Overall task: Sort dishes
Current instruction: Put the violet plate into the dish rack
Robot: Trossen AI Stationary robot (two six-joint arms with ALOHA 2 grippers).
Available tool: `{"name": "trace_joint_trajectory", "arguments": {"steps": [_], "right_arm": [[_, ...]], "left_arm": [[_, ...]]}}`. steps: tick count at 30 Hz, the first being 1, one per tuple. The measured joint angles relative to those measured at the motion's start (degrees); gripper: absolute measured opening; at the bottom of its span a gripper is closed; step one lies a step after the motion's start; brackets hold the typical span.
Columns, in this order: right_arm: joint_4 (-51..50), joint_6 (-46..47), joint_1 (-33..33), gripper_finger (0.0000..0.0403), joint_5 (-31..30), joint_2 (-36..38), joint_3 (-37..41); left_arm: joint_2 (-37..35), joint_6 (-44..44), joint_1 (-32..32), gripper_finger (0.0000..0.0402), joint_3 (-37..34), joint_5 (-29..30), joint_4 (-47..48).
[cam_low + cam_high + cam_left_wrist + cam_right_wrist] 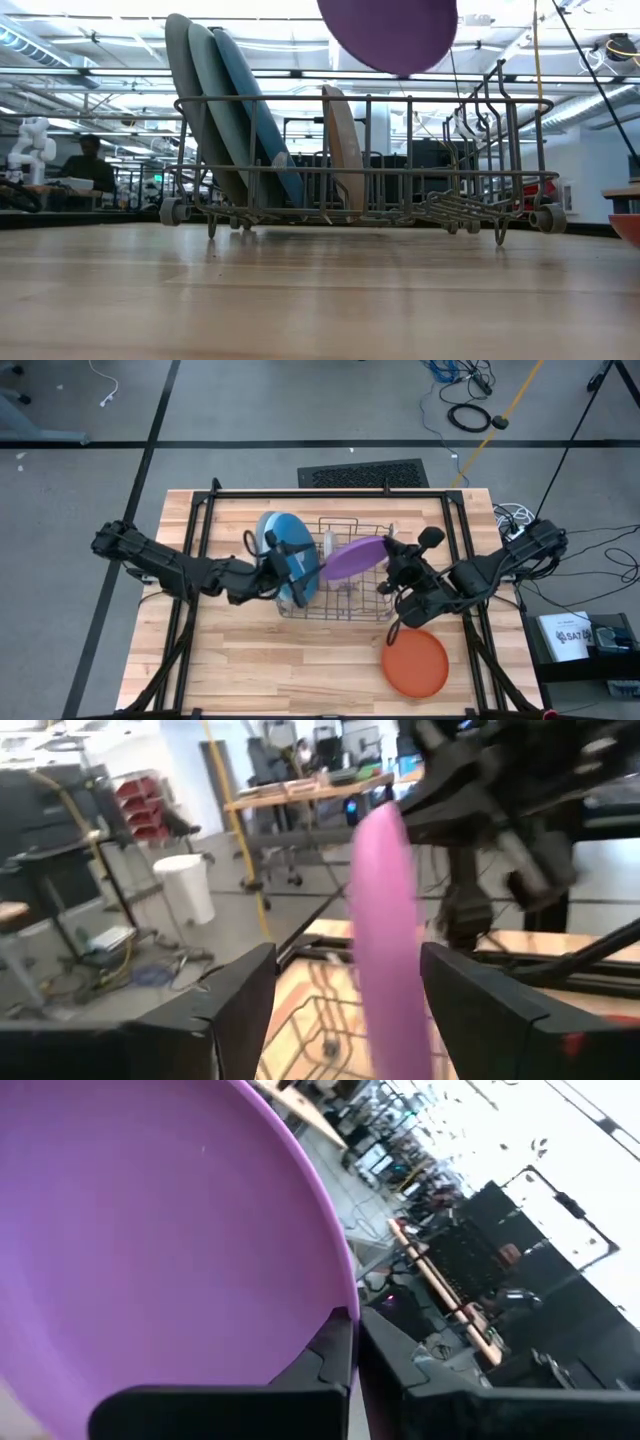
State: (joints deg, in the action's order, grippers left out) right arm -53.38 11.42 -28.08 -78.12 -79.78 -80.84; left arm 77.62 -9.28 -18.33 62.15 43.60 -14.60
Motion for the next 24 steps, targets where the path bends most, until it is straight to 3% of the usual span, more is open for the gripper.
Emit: {"name": "trace_joint_trajectory", "arguments": {"steps": [4,7,10,17,24], "right_arm": [[3.3,-0.2,0.0,0.0000,-2.9,-1.8,0.0],[3.9,0.6,0.0,0.0000,-5.0,-2.7,0.0],[4.0,2.3,0.6,0.0000,-4.3,-2.8,0.0],[4.0,2.7,0.7,0.0000,-4.2,-2.9,0.0],[4.0,2.9,1.0,0.0000,-3.8,-2.9,0.0]], "left_arm": [[-0.1,0.5,1.9,0.0250,0.0,-1.0,0.7],[-0.1,0.6,2.7,0.0240,0.0,-5.9,0.6],[-0.1,0.8,2.9,0.0227,0.0,-9.9,-0.5],[-0.1,-0.5,2.8,0.0221,0.0,-10.4,-1.8],[0.0,-0.1,2.7,0.0221,0.0,-14.9,-2.5]]}}
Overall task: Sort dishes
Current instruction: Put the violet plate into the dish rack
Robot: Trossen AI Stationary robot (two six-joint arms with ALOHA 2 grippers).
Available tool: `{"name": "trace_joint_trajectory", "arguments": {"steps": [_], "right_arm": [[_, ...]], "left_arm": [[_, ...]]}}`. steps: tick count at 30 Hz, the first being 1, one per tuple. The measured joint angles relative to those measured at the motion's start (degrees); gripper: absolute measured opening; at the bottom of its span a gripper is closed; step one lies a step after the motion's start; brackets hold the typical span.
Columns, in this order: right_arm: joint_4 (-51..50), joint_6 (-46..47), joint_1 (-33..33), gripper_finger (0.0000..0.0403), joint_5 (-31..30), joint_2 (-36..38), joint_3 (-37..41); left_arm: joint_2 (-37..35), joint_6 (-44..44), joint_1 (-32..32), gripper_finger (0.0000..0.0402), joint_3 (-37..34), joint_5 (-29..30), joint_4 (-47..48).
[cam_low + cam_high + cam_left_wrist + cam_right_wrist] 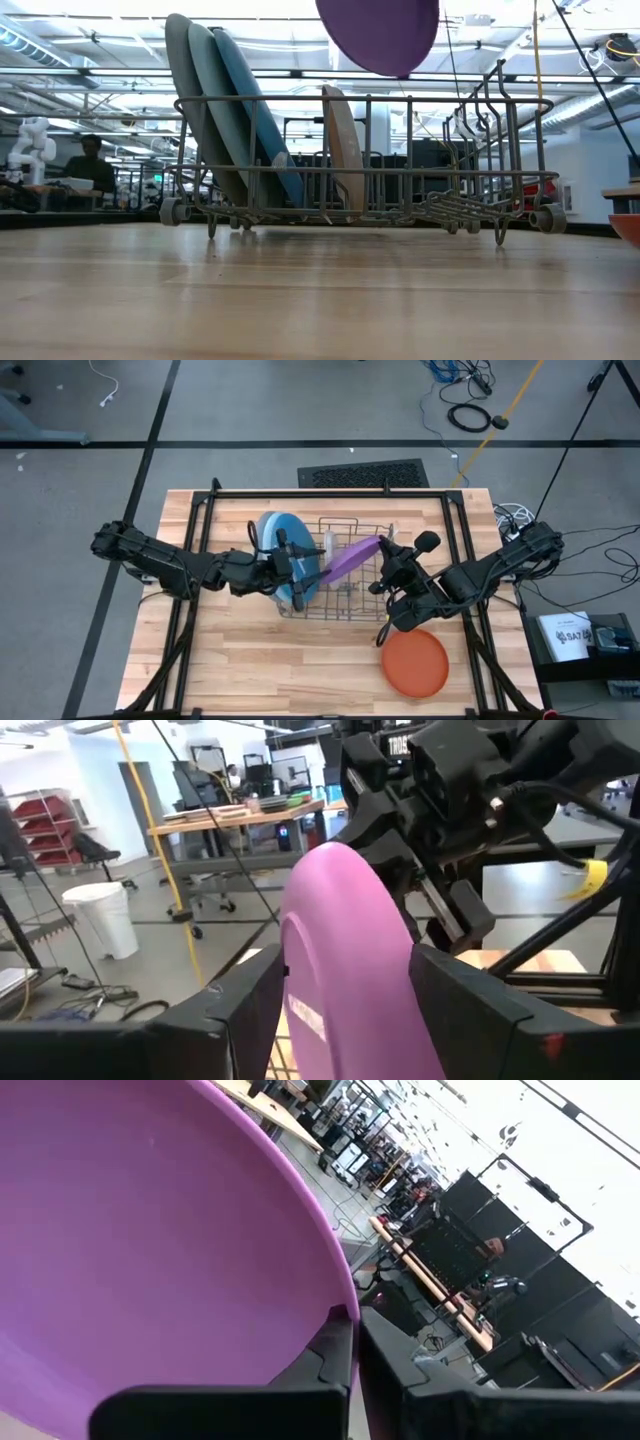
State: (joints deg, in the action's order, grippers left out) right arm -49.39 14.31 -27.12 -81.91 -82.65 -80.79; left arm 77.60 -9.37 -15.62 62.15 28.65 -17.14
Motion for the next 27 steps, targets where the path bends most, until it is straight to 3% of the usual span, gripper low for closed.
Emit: {"name": "trace_joint_trajectory", "arguments": {"steps": [7,11,17,21,24,27], "right_arm": [[0.0,0.3,0.3,0.0000,0.0,0.0,0.0],[0.0,0.5,0.5,0.0000,1.0,0.0,0.0],[0.0,1.1,0.5,0.0000,1.1,0.0,0.0],[0.2,1.1,0.5,0.0000,1.4,0.0,0.0],[0.4,1.1,0.5,0.0000,2.2,0.0,0.0],[0.4,1.1,0.3,0.0000,2.8,0.0,0.0]], "left_arm": [[0.0,0.1,-0.1,0.0221,0.0,-6.5,-1.0],[0.0,0.0,-0.2,0.0221,0.0,0.9,-1.0],[2.0,2.7,1.0,0.0221,0.0,3.4,3.4],[3.1,2.7,1.5,0.0218,0.0,10.0,3.1],[3.5,1.7,1.6,0.0190,0.0,11.8,3.1],[3.5,-0.2,1.4,0.0132,0.0,12.4,2.3]]}}
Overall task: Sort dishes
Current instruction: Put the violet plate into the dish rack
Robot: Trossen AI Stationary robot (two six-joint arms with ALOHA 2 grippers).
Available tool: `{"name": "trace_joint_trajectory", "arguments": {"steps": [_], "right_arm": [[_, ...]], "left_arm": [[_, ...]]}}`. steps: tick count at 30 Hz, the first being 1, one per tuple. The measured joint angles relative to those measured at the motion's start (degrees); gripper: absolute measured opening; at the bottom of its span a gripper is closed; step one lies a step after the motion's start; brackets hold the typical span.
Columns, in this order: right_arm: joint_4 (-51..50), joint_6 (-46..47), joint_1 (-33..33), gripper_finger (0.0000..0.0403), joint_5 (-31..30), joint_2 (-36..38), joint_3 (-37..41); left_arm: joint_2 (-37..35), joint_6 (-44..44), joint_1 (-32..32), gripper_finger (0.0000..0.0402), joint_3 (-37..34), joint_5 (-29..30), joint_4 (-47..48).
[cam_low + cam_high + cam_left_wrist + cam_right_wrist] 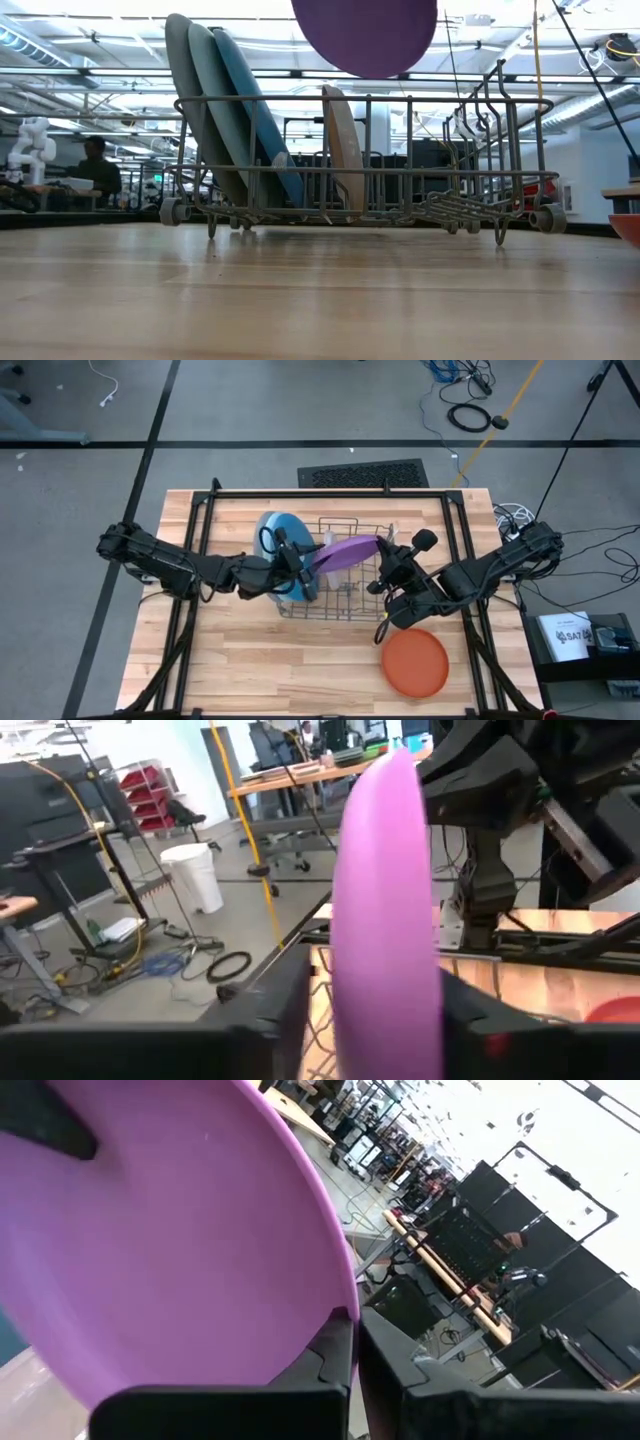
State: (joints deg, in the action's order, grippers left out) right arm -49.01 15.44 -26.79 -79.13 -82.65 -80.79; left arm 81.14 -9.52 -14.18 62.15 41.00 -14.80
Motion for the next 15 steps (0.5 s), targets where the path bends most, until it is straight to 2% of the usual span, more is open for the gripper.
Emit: {"name": "trace_joint_trajectory", "arguments": {"steps": [4,5,11,15], "right_arm": [[0.0,-0.1,-0.7,0.0000,1.7,0.0,0.0],[-0.1,-0.6,-1.0,0.0000,1.9,0.0,0.0],[-0.5,-3.9,-3.7,0.0016,5.5,0.2,0.0],[-0.1,-5.2,-5.7,0.0074,8.0,0.2,0.0]], "left_arm": [[0.0,-2.2,0.2,0.0035,0.0,2.8,0.3],[-0.1,-3.0,0.2,0.0024,0.0,2.8,0.2],[-0.4,-8.6,0.2,0.0023,0.0,2.4,0.7],[-0.6,-10.0,0.7,0.0023,0.0,-3.0,1.5]]}}
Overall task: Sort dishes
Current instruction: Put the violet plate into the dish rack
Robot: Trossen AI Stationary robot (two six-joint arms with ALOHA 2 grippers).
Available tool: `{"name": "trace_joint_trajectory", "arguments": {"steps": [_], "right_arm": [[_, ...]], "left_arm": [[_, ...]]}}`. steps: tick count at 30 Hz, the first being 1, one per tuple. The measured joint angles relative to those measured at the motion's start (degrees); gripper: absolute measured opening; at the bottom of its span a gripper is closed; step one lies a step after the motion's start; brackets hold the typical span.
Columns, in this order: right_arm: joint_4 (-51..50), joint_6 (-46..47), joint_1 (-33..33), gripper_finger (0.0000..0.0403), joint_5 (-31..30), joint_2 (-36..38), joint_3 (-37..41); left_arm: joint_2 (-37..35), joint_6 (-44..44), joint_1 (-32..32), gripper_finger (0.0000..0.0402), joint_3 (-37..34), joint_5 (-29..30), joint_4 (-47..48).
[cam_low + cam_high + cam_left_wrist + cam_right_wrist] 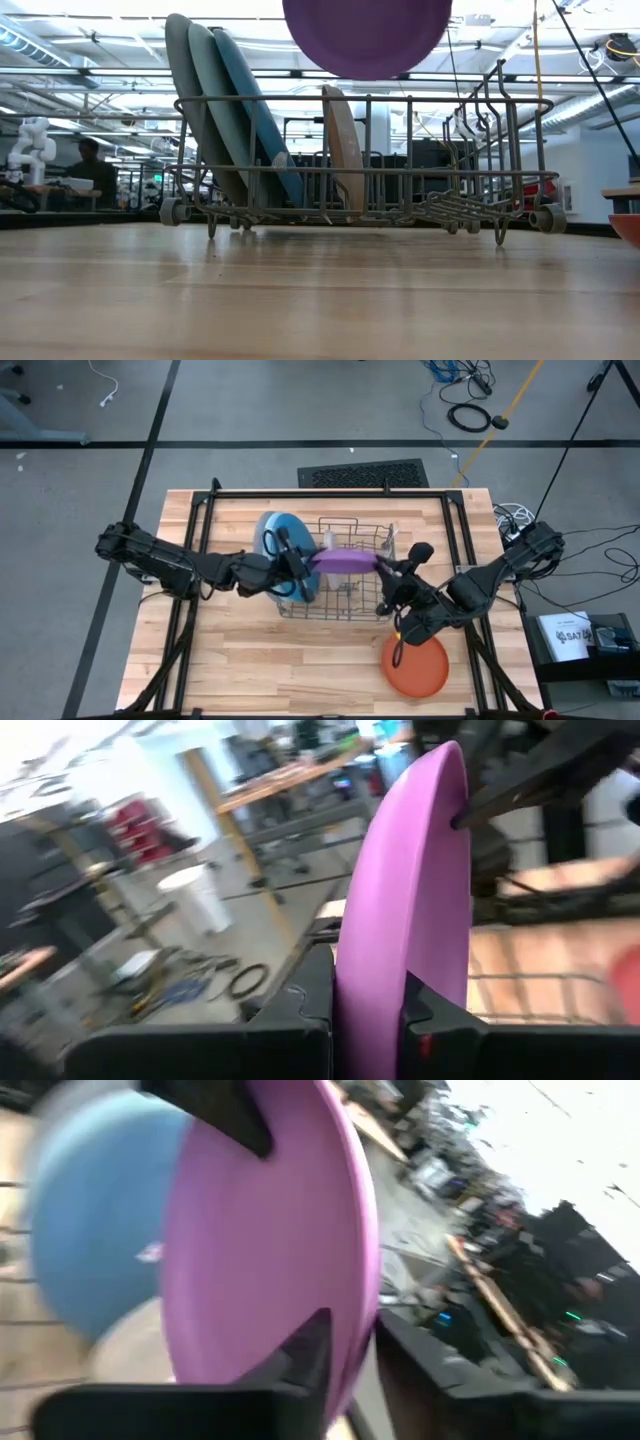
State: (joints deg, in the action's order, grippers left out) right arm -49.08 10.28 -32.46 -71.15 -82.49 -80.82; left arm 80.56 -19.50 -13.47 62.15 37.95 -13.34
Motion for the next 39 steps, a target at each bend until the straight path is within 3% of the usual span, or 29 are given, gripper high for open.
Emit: {"name": "trace_joint_trajectory", "arguments": {"steps": [5,9,18,23,30,34,37,39], "right_arm": [[2.3,-3.0,-2.7,0.0170,8.7,0.8,0.0],[4.0,-6.2,-5.2,0.0217,13.9,2.0,0.0],[13.4,-16.9,-9.1,0.0211,23.5,6.9,0.0],[17.1,-20.8,-9.3,0.0202,29.4,9.3,0.0],[18.3,-33.4,-8.8,0.0201,29.7,10.0,0.0],[22.2,-43.9,-7.5,0.0201,29.2,8.6,0.0],[25.4,-54.0,-7.2,0.0201,25.7,7.4,0.0],[25.4,-60.4,-7.4,0.0201,20.0,6.5,0.0]], "left_arm": [[-0.2,-1.0,1.0,0.0023,0.0,-9.0,1.8],[-1.0,-1.0,2.4,0.0023,0.0,-16.8,2.7],[-3.3,2.6,9.0,0.0023,0.0,-43.5,1.7],[-3.4,6.3,12.3,0.0023,0.0,-53.0,1.7],[-3.4,16.4,15.8,0.0023,0.0,-63.9,-0.6],[-3.5,27.2,18.5,0.0023,0.0,-64.6,-2.4],[-3.5,35.2,20.1,0.0023,0.0,-66.1,-3.0],[-3.5,40.1,21.1,0.0023,0.0,-66.4,-3.0]]}}
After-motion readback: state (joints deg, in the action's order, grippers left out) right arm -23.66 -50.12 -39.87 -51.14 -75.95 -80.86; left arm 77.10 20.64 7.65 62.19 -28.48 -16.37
